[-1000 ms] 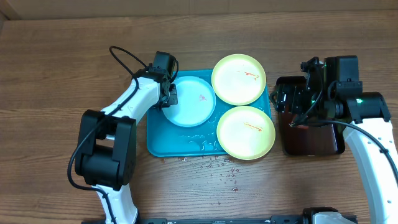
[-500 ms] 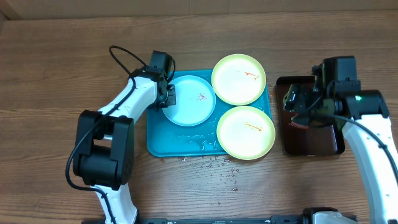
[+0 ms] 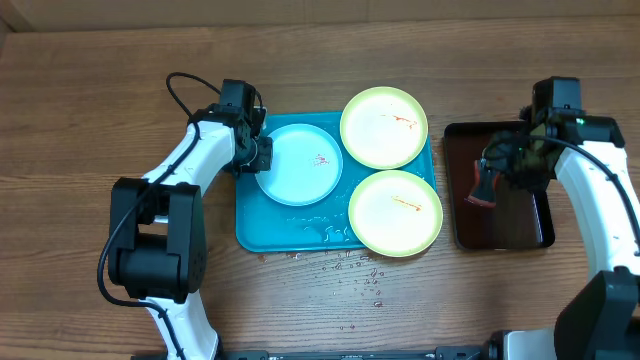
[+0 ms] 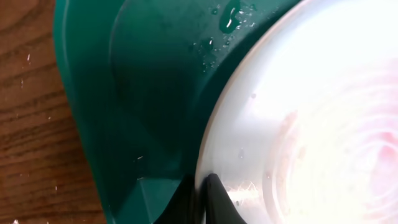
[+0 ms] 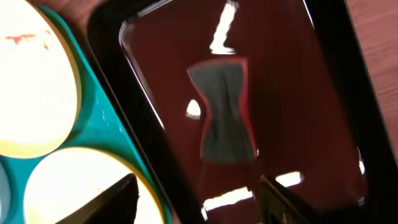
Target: Clean dirty plates on tray and stack at the side
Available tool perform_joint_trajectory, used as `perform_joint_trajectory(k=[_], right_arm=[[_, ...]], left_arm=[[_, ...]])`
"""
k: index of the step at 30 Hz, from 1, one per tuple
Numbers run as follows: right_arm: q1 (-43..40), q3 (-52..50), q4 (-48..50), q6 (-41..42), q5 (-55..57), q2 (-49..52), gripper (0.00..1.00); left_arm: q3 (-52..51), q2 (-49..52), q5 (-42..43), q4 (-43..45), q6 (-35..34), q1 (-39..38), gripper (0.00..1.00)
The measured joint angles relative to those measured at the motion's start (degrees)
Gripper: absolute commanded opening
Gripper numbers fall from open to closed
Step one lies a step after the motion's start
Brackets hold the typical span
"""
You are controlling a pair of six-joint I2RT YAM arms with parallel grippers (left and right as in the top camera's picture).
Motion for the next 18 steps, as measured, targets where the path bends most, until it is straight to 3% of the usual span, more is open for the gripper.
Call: perform_joint_trajectory(k=[5, 7, 10, 18], right_arm=[[0.0, 0.09, 2.1, -3.61, 0.0, 4.13, 0.56], [0.0, 0.09, 2.89, -4.76, 0.0, 6.36, 0.42], [0.02, 0.09, 4.98, -6.58, 0.15, 10.82, 0.32], [0.0, -0.04, 7.58, -7.98, 5.18, 15.41, 0.31]], left_arm=[[0.0, 0.0, 0.81, 0.07, 2.47, 0.35, 0.04], [0.0, 0.0, 0.92, 0.15, 2.89, 0.39, 0.04], [0.0, 0.0, 0.92, 0.46, 3.43, 0.39, 0.04], [-0.13, 0.0, 0.92, 1.55, 3.67, 0.39, 0.04]])
